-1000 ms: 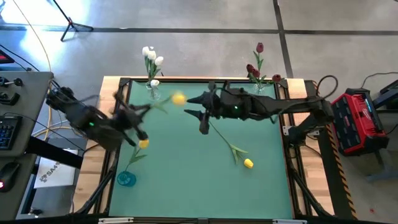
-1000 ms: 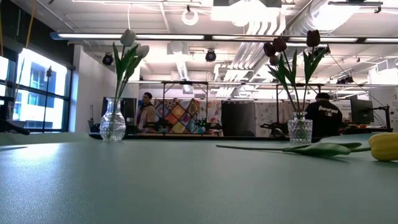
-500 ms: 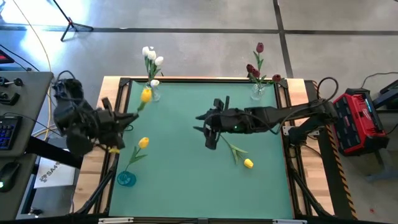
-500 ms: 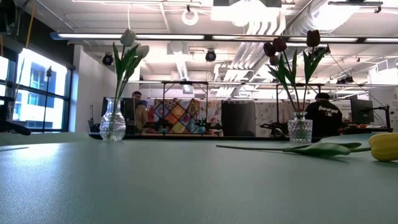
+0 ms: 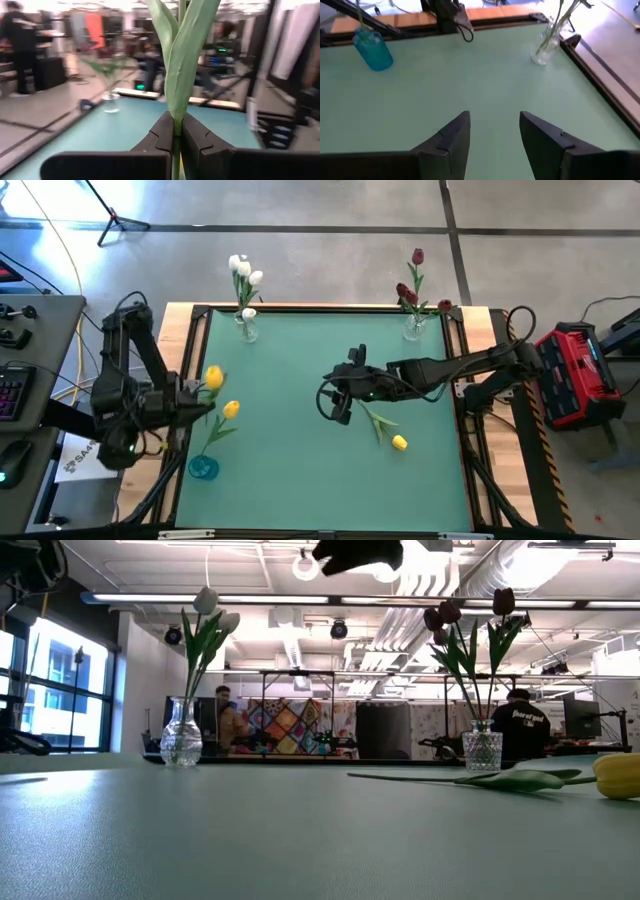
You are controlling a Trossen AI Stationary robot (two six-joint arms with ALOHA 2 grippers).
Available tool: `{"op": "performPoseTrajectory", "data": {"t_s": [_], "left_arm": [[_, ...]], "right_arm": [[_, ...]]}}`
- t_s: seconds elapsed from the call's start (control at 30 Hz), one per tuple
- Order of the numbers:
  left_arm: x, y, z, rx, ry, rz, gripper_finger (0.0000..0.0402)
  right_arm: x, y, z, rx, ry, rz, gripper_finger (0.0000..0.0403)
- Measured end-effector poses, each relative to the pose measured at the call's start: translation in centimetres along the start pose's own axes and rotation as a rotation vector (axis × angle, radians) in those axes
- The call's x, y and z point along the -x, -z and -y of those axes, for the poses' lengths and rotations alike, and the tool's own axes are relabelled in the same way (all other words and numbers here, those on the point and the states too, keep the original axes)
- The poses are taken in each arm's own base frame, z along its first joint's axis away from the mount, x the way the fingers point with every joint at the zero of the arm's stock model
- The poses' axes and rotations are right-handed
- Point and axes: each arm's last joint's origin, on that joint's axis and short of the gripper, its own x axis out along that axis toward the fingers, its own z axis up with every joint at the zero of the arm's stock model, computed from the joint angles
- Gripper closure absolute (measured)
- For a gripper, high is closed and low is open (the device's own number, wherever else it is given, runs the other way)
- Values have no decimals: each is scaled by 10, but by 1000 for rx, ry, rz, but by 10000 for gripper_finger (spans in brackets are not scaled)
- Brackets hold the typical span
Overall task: Sort flowers into vase by color
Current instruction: Put the yellow flower into the blue vase
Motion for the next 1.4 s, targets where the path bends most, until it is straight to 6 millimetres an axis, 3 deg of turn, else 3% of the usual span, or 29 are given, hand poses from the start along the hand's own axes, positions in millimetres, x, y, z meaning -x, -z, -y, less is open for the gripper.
{"op": "performPoseTrajectory", "data": {"t_s": [0.2,0.4,0.7,0.93,1.4], "left_arm": [[19,27,4,43,135,-8,401],[26,53,4,52,185,-19,401],[45,52,3,133,315,-40,401],[55,58,17,173,343,-51,401],[49,75,37,107,273,-30,401]], "right_arm": [[-7,15,0,-33,8,-31,242],[-7,15,-3,-57,4,-26,242],[-6,17,-3,-93,28,-36,242],[-6,17,-3,-133,35,-36,242],[-6,17,-2,-138,54,-30,242]]}}
